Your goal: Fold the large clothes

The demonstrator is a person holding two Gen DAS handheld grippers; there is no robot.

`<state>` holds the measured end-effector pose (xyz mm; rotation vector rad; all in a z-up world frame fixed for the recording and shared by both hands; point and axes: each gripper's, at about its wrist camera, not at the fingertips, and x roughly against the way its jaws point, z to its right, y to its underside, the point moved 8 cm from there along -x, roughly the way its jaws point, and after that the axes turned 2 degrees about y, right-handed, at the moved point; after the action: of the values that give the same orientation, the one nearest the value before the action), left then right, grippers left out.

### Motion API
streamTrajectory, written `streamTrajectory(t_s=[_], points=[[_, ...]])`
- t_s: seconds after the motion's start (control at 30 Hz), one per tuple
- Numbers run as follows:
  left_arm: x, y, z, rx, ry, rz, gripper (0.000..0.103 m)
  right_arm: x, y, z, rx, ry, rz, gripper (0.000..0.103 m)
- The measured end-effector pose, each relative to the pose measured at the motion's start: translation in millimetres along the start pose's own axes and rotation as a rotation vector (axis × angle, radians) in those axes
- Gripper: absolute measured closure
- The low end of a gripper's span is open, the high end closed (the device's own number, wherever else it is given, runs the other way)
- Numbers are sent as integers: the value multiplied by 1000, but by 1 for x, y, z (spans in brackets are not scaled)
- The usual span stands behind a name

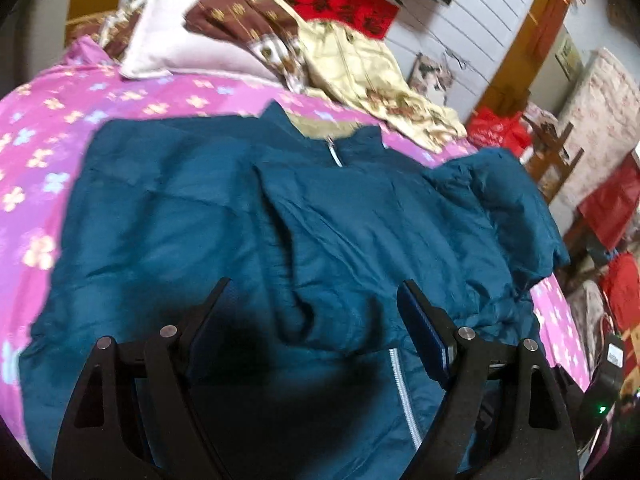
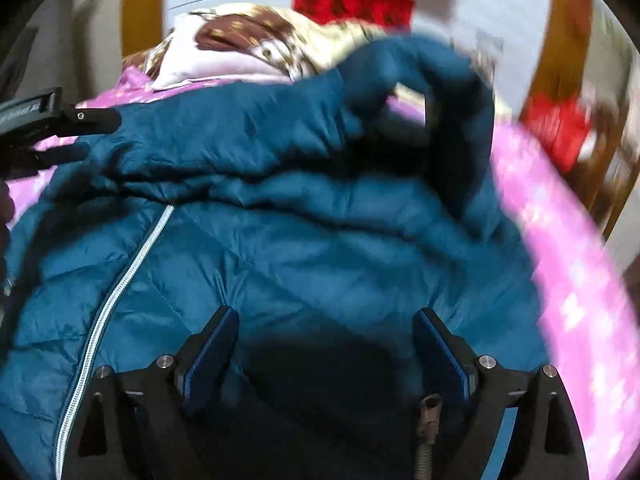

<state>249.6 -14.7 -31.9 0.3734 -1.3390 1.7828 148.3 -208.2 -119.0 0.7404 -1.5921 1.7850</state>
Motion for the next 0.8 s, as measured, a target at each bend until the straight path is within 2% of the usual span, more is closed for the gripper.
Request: streamTrajectory(t_s=[0.1,0.17,0.23,0.3,0.47,0.57,0.67,0.8], points=[[-18,6,-5,5,-18,-38,21,-2,2,1,4,-5,-8,9],[-17,5,-10,46,8,-6,25,-2,4,2,1,-11,-11,9],[-12,4,-12,79,69,14,81,1,8,5,-3,-15,-11,8],[-8,3,-13,104,113,24,91,3,9,7,-4,-16,-11,8],[14,3,-7,87,119,76,96,-3,2,0,0,-4,-17,6],[30,0,-6,75,91,109,96,-5,-2,-2,1,0,-20,4],[44,-8,-23,83,9,143,97,-6,-4,-1,-6,-9,-23,3],[69,-16,-68,163,-93,187,98,-8,-4,1,-13,-19,-26,3]])
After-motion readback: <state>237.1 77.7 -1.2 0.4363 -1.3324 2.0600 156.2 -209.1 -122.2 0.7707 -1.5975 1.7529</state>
